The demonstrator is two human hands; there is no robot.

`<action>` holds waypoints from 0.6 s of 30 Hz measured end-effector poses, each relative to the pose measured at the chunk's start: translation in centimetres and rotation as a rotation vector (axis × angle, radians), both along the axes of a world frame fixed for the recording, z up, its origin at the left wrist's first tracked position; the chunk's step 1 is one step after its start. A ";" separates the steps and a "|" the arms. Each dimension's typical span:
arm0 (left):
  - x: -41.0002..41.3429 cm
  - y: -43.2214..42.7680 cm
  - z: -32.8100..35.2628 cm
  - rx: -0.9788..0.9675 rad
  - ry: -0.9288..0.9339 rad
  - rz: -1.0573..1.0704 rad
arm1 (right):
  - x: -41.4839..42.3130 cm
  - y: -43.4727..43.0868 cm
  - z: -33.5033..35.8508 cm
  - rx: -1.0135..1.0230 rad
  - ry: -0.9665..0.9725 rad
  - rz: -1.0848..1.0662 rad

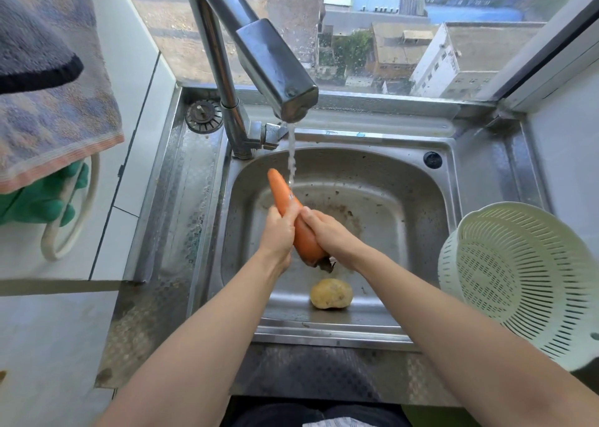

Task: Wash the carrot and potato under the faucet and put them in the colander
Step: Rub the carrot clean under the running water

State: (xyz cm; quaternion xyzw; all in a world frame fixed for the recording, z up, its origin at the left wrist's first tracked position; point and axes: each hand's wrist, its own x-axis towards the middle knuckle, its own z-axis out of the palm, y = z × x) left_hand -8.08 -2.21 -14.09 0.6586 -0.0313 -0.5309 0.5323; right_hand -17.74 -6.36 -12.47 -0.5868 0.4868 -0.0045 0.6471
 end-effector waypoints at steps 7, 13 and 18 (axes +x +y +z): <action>0.3 0.0 0.0 -0.035 0.069 0.012 | 0.1 0.2 0.4 0.021 0.000 -0.032; 0.7 -0.5 -0.8 0.107 -0.102 0.065 | -0.6 0.5 0.4 0.269 -0.138 0.063; 0.7 0.3 -0.7 -0.023 0.047 -0.007 | 0.2 0.2 -0.2 0.079 -0.077 -0.005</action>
